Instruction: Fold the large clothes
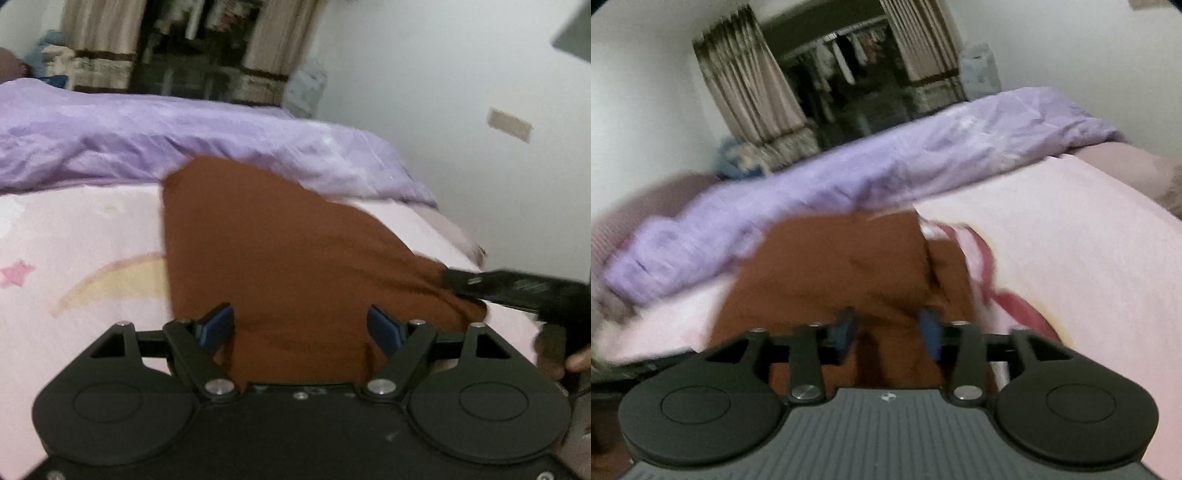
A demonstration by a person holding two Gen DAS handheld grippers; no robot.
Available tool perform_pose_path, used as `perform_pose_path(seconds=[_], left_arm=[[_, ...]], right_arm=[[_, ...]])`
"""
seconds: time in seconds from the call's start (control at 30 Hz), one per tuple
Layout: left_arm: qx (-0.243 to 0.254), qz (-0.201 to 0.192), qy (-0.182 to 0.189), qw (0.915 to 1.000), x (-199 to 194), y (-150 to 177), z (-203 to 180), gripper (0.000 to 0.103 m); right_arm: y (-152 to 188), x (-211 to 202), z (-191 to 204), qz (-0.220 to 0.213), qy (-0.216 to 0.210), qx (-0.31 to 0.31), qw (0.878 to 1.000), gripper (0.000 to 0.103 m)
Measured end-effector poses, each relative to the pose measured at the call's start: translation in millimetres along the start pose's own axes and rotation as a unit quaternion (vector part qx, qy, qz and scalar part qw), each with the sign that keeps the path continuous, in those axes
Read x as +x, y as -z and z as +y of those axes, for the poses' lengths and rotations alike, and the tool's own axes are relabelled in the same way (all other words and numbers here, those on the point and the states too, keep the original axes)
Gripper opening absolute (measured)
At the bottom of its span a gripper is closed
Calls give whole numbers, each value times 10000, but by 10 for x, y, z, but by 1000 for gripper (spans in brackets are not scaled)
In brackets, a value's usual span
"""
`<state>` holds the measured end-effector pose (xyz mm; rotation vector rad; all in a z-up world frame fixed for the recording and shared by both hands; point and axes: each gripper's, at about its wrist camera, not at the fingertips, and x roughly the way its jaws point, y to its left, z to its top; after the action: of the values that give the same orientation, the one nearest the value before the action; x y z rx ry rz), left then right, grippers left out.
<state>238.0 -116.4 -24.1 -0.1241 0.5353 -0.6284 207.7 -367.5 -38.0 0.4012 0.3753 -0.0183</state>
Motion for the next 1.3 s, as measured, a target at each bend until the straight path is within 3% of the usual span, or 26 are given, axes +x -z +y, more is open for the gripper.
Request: perform_pose_path(seconds=[0.03, 0.13, 0.2, 0.3, 0.43, 0.47, 0.5, 0.53, 0.57, 0.73, 0.8, 0.93, 1.07, 1.17, 1.23, 1.3], left_arm=[[-110, -68, -100, 9999, 5, -75, 98, 80], [-698, -93, -527, 9961, 142, -253, 465, 80], [-1260, 66, -588, 9903, 318, -315, 739, 80], [-1947, 350, -381, 9795, 591, -314, 1034, 79], [-2428, 327, 35, 9695, 774, -323, 1174, 80], [-2480, 328, 110, 9681, 809, -333, 1184, 80], [-2505, 346, 183, 9673, 829, -352, 1171, 79], [-2506, 364, 272, 9670, 844, -371, 1118, 79], [-2479, 384, 339, 9674, 870, -397, 1072, 78], [-1920, 291, 192, 9808, 950, -582, 822, 78], [-1660, 313, 39, 9856, 1009, -601, 728, 78], [-1112, 355, -355, 9925, 1164, -545, 588, 81], [-1044, 379, -445, 9928, 1159, -504, 628, 83], [-1007, 263, -410, 9937, 906, -550, 616, 79], [-752, 67, -457, 9961, 641, -498, 564, 79], [-518, -49, -511, 9973, 354, -357, 521, 79]], right_arm=[[-129, -1, -45, -60, -136, 118, 9998, 75], [-452, 160, -160, -113, -177, 224, 9995, 75], [-615, 426, -272, 148, -282, 340, 9989, 75], [-706, 868, -427, 785, -439, 752, 9931, 73], [-664, 1264, -490, 1362, -545, 1033, 9838, 72], [-654, 1313, -492, 1439, -674, 1091, 9813, 69], [-636, 1328, -483, 1481, -806, 1158, 9789, 56], [-639, 1336, -474, 1511, -883, 1196, 9773, 27], [-651, 1324, -460, 1491, -880, 1192, 9777, 15], [-793, 940, -374, 769, -674, 830, 9913, 9], [-765, 974, -436, 773, -487, 788, 9927, 9], [-487, 1315, -654, 1247, -217, 1065, 9862, 10], [-384, 1332, -729, 1137, -323, 1294, 9845, 16], [-485, 1096, -717, 969, -389, 1372, 9850, 36], [-540, 790, -675, 705, -274, 1283, 9889, 57], [-496, 438, -668, 383, -219, 1284, 9907, 67]])
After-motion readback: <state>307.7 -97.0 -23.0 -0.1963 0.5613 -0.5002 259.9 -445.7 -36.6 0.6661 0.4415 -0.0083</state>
